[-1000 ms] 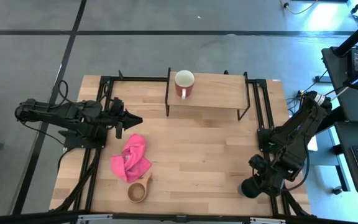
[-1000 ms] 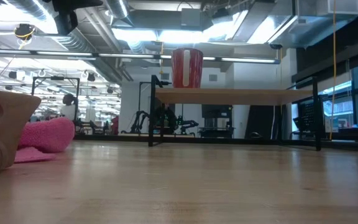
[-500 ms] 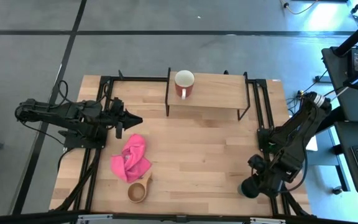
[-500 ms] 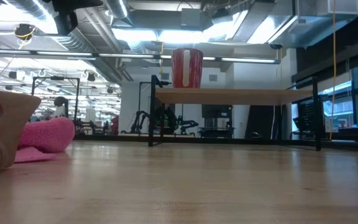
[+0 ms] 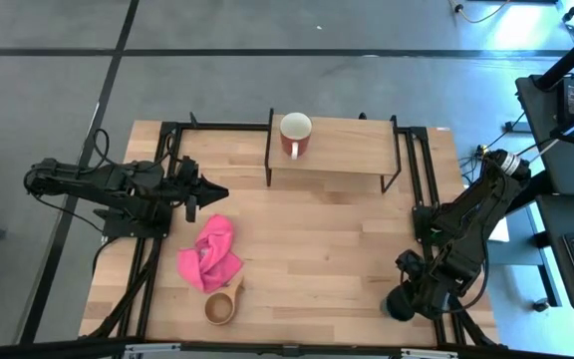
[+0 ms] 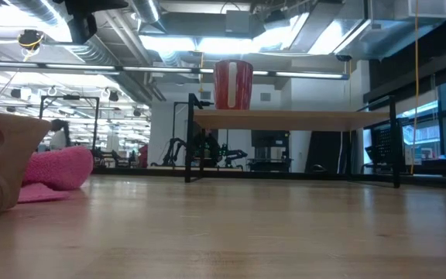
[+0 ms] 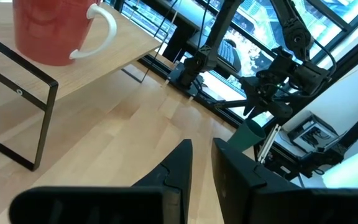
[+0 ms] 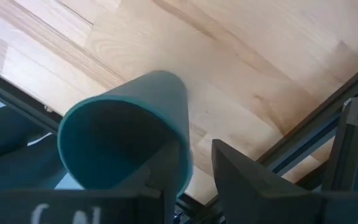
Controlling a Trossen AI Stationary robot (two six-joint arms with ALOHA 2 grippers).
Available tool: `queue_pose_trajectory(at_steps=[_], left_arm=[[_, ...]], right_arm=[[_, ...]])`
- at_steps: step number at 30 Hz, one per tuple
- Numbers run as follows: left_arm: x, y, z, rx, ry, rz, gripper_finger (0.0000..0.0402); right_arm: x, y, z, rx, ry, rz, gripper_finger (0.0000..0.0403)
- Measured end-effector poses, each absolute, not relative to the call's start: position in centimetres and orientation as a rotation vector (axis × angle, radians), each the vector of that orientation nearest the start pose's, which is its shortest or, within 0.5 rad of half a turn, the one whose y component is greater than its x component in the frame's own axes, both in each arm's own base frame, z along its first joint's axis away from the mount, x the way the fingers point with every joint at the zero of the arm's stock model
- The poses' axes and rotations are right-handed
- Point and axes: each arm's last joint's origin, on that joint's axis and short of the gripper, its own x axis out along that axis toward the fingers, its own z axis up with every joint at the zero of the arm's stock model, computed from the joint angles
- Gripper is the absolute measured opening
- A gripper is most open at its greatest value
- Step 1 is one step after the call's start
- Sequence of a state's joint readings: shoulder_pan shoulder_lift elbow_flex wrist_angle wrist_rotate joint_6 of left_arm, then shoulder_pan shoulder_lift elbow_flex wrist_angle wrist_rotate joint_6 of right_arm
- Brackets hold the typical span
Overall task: Stack small to large cups/mugs on shelf
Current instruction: Put the blue mug on the shelf
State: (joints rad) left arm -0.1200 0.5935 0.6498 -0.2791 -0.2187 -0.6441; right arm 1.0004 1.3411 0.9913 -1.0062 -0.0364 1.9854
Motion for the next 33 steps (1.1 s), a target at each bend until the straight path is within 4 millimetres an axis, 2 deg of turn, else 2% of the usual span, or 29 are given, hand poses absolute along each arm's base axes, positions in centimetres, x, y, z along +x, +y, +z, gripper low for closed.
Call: queue_pose_trajectory(at_steps=[21, 33], left_arm=[[13.6, -1.0, 30.4, -0.602, 0.180, 0.166, 0.0055], [13.6, -1.0, 30.4, -0.602, 0.181, 0.166, 0.0055]], right_arm=[[12.7, 19.8, 24.0, 0.973, 1.423, -0.551, 0.0097], [13.3, 20.9, 22.2, 0.927, 1.437, -0.600, 0.0097]])
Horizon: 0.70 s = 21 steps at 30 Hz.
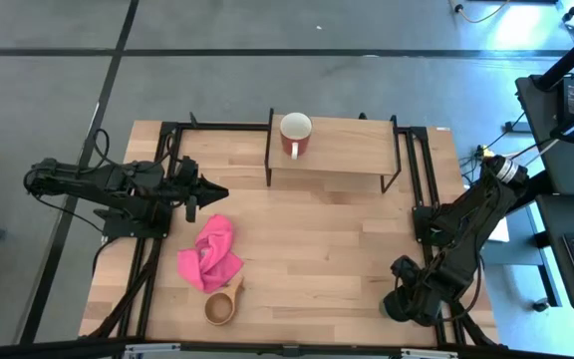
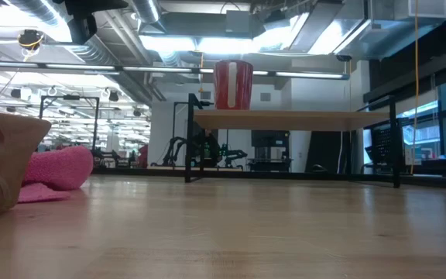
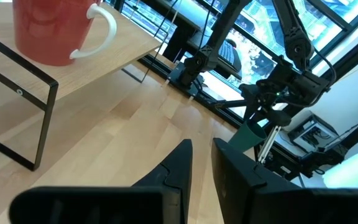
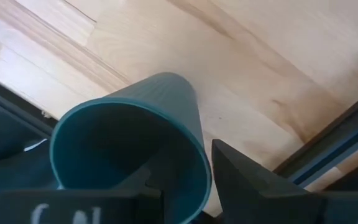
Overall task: Stack small to large cups/mugs on shelf
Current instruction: Put the blue mug on the shelf
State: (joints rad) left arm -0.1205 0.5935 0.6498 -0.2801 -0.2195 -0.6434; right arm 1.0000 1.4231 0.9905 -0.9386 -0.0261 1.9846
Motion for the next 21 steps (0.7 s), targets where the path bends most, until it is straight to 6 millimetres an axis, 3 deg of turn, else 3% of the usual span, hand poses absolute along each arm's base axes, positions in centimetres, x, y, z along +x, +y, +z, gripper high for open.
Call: queue_pose_trajectory(at_steps=[8, 16, 21], left_arm=[[13.6, -1.0, 30.4, -0.602, 0.181, 0.166, 0.0055], [13.6, -1.0, 30.4, -0.602, 0.180, 0.166, 0.0055], [13.6, -1.0, 30.4, -0.602, 0.180, 0.166, 0.0055]], right_arm=[[13.6, 20.7, 22.1, 0.948, 1.429, -0.637, 0.0089], [14.4, 20.0, 22.2, 0.955, 1.420, -0.643, 0.0013], [15.0, 19.0, 22.5, 0.954, 1.411, -0.646, 0.0018]])
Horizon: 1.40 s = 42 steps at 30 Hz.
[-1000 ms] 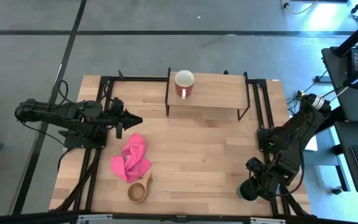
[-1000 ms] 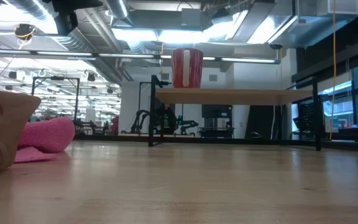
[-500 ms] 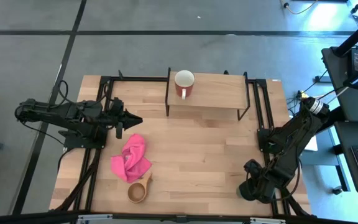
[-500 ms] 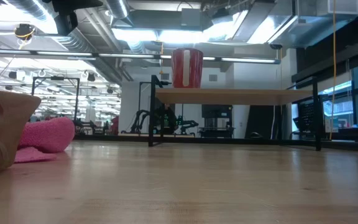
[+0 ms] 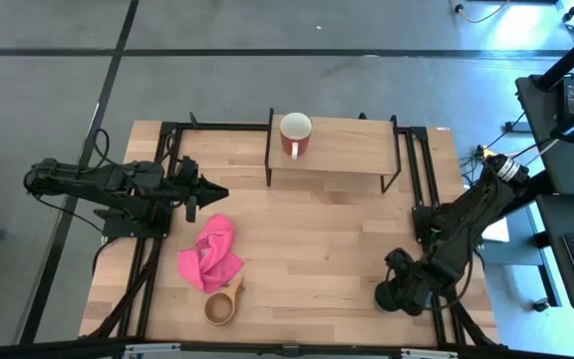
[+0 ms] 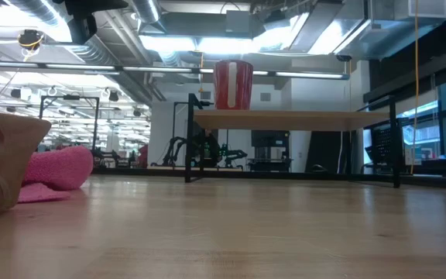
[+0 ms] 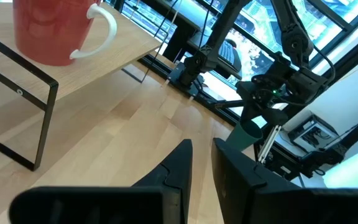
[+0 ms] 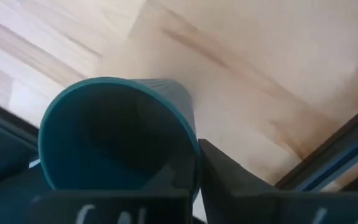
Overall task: Stack small to large cups/mugs on shelf
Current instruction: Put the blue mug on the shelf
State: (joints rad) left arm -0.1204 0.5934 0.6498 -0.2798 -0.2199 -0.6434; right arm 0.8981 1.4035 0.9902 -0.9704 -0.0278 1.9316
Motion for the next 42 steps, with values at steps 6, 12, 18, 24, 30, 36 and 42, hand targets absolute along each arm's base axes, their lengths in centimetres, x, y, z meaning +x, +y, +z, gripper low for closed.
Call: queue_pose_trajectory(at_steps=[6, 12, 18, 24, 30, 36, 42], left_arm=[[13.6, -1.0, 30.4, -0.602, 0.180, 0.168, 0.0055], [13.6, -1.0, 30.3, -0.601, 0.180, 0.173, 0.0055], [13.6, -1.0, 30.3, -0.602, 0.180, 0.174, 0.0055], [13.6, -1.0, 30.3, -0.608, 0.179, 0.175, 0.0055], [13.6, -1.0, 30.3, -0.609, 0.179, 0.175, 0.0055], [13.6, -1.0, 30.3, -0.604, 0.179, 0.174, 0.0055], [13.6, -1.0, 30.3, -0.601, 0.177, 0.184, 0.0055]], right_arm=[[16.5, 16.7, 23.3, 0.911, 1.366, -0.614, 0.0008], [18.6, 13.0, 24.1, 0.834, 1.318, -0.579, 0.0006], [20.9, 9.1, 26.4, 0.724, 1.266, -0.520, 0.0006], [22.2, 5.1, 30.9, 0.599, 1.176, -0.546, 0.0006], [22.3, 0.8, 35.9, 0.537, 1.030, -0.651, 0.0006], [22.2, -3.2, 38.5, 0.546, 0.936, -0.723, 0.0006], [23.4, -6.2, 40.2, 0.513, 0.902, -0.761, 0.0006]])
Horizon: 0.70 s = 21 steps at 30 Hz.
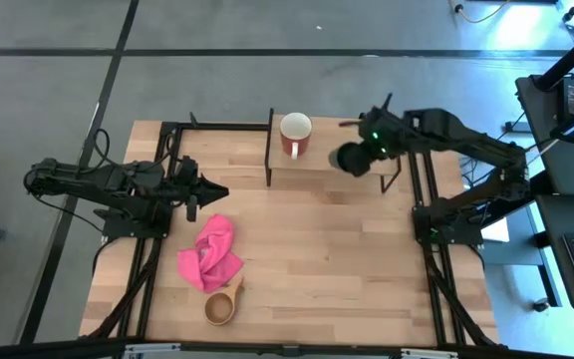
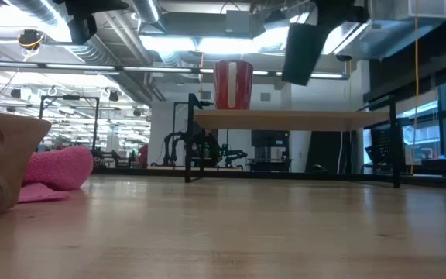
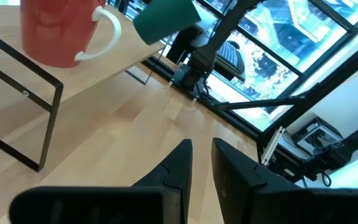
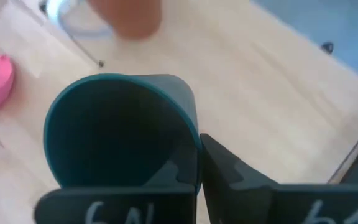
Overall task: Stack small to large cups/mugs on shelf
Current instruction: Put the blue mug on the shelf
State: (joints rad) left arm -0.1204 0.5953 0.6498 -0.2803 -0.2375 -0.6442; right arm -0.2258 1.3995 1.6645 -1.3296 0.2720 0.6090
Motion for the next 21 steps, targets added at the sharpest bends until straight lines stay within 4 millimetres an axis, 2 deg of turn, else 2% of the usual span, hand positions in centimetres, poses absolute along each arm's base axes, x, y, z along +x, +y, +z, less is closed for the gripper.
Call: queue_pose_trajectory(at_steps=[6, 10, 15, 21], left_arm=[[13.6, -0.9, 30.3, -0.597, 0.175, 0.201, 0.0055], [13.6, -0.9, 30.3, -0.598, 0.175, 0.202, 0.0055], [13.6, -0.9, 30.3, -0.598, 0.175, 0.202, 0.0055], [13.6, -0.9, 30.3, -0.599, 0.175, 0.202, 0.0055]], right_arm=[[26.1, -9.6, 40.9, 0.516, 0.913, -0.759, 0.0006], [27.5, -12.6, 40.0, 0.583, 1.003, -0.757, 0.0008], [28.1, -15.5, 38.4, 0.627, 1.158, -0.737, 0.0010], [28.2, -17.4, 37.6, 0.679, 1.160, -0.677, 0.0011]])
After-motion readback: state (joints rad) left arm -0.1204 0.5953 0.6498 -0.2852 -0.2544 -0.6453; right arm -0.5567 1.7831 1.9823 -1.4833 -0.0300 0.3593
